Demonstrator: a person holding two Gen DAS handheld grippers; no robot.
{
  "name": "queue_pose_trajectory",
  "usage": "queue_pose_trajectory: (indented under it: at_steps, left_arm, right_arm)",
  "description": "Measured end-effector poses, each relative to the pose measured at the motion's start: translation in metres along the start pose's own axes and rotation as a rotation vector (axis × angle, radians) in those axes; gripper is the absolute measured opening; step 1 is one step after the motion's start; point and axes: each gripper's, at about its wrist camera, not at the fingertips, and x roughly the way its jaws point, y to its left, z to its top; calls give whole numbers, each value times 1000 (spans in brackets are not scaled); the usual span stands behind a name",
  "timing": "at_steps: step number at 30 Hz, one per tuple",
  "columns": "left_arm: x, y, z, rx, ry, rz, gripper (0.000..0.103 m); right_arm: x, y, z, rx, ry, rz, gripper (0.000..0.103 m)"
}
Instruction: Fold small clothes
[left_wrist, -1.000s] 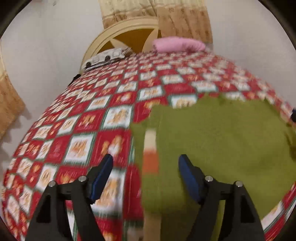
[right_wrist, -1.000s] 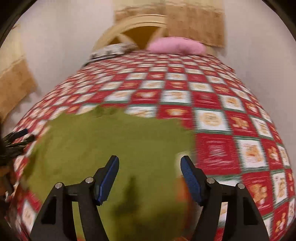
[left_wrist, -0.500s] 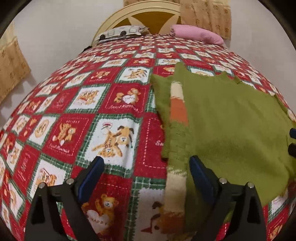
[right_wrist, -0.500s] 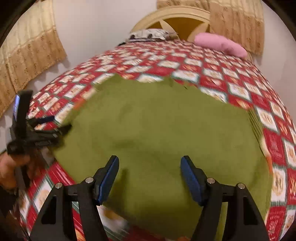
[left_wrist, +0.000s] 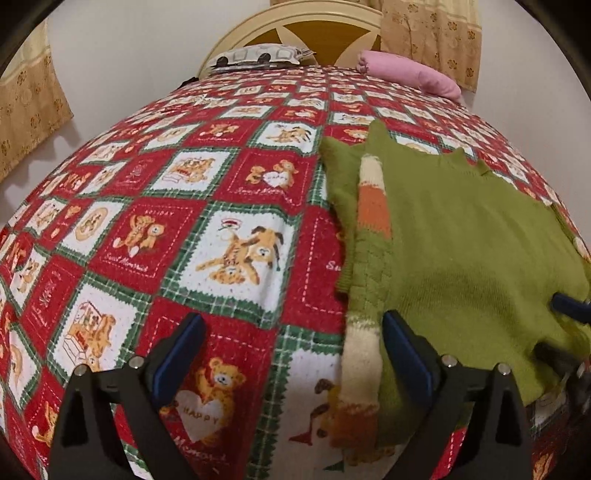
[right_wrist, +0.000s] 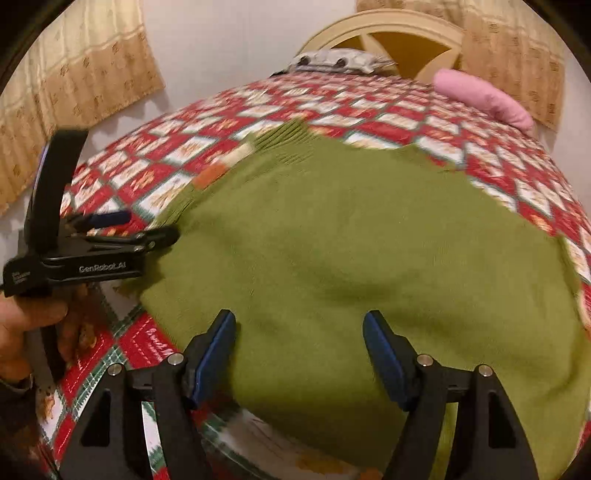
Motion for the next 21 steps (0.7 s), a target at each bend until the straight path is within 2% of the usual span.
queue_pose_trajectory:
  at_steps: [2,5,12,21]
  left_arm:
    - [0,0,0,1,-1,2,99]
    - [-1,0,-1,2,-2,3,99]
    - [-1,2,-3,-8,10,-19,99]
    - [-5,5,-10,-17,16,-33,99]
  right_arm:
    - [-8,-10,1,40,-34,-32,73]
    - [-4,-23,7,64,-30,-80,73]
    - [13,-10,0,-18,-1,-196,74]
    - [9,-13,-8,14,-11,-187,74]
